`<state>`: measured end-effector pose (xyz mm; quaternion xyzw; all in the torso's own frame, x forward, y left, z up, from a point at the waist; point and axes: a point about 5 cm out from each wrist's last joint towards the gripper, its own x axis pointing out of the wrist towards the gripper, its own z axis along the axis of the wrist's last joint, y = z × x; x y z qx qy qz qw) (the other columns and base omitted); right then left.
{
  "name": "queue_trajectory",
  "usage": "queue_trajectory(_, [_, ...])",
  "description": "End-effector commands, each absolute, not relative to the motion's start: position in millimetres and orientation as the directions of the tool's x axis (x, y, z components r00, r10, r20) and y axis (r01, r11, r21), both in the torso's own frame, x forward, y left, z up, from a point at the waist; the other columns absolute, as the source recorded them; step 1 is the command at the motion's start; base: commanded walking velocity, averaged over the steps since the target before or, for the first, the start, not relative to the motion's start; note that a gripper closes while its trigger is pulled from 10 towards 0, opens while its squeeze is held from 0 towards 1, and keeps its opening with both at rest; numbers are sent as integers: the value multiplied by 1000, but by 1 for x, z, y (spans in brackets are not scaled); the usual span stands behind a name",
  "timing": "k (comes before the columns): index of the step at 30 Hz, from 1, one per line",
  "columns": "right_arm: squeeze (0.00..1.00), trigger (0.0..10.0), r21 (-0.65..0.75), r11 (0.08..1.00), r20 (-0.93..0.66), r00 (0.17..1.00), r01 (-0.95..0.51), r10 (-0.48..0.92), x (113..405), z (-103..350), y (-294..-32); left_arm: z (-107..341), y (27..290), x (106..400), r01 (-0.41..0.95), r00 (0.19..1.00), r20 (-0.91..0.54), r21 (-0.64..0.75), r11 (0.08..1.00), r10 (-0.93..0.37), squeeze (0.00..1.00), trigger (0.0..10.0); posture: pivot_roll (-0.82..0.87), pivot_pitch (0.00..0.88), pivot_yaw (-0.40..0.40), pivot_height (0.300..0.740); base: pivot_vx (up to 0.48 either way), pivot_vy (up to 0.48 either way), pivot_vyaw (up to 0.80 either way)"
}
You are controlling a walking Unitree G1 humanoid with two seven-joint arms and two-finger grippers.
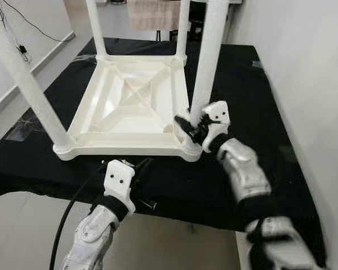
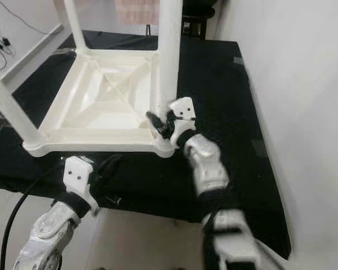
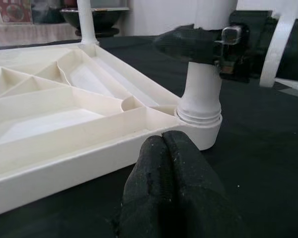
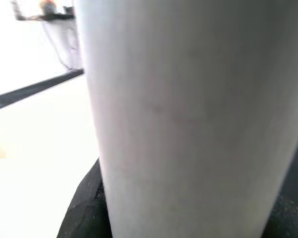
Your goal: Building children table
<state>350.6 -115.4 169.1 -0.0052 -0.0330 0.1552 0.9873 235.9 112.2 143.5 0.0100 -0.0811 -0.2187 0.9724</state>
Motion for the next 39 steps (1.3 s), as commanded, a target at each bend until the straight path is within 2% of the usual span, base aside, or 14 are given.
queue_trajectory(1, [0,0,30,964,-80,961,-265,267,336,136,-112,140,115,235,427,893,134,45,903,-429,0,10000,75,114,1,740,0,0,0])
queue_trajectory(7, [0,0,-18,948,-66,947,-318,316,355,145,-105,139,115,237,433,891,128,47,900,-435,0,10000,77,104,-8,740,0,0,0])
queue_trajectory(8, [0,10000,-22,957,-94,954,-289,286,358,145,-107,140,116,237,427,894,130,48,903,-430,0,10000,76,105,-6,740,0,0,0])
queue_trajectory(11, [0,10000,21,947,-71,944,-321,322,359,151,-106,140,116,238,423,895,131,48,905,-426,0,10000,81,103,-7,740,0,0,0])
queue_trajectory(12, [1000,10000,31,940,-57,938,-340,341,359,155,-106,139,115,238,425,895,130,47,904,-427,0,10000,81,104,-8,740,0,0,0])
queue_trajectory(20, [1000,10000,35,769,52,770,-638,636,363,184,-101,139,114,238,439,889,128,42,897,-441,0,10000,76,101,-7,740,0,0,0])
queue_trajectory(21, [0,10000,18,688,50,688,-725,724,364,189,-102,139,113,238,439,888,128,42,897,-441,0,10000,81,100,-10,740,0,0,0])
queue_trajectory(27, [0,10000,-52,530,-4,531,-846,847,368,194,-106,138,113,238,436,890,130,40,899,-437,0,10000,94,96,-18,740,0,0,0])
queue_trajectory(34, [0,10000,-20,469,-48,469,-883,882,376,197,-113,139,112,237,435,890,130,40,899,-437,0,10000,99,97,-20,740,0,0,0])
queue_trajectory(35, [0,6157,-10,455,-51,455,-891,889,376,197,-114,139,112,237,435,890,130,40,899,-437,0,10000,100,98,-20,740,0,0,0])
queue_trajectory(36, [0,6157,-10,455,-51,455,-891,889,376,197,-114,139,112,237,435,890,130,40,899,-437,0,10000,100,98,-20,740,0,0,0])
queue_trajectory(37, [0,1373,-3,441,-52,440,-898,896,376,197,-115,139,112,237,436,890,130,41,899,-437,0,10000,100,98,-20,740,0,0,0])
queue_trajectory(38, [0,1373,-3,441,-52,440,-898,896,376,197,-115,139,112,237,436,890,130,41,899,-437,0,10000,100,98,-20,740,0,0,0])
queue_trajectory(39, [0,0,2,434,-53,433,-901,900,377,196,-116,139,112,237,436,890,129,40,899,-437,0,10000,100,98,-20,740,0,0,0])
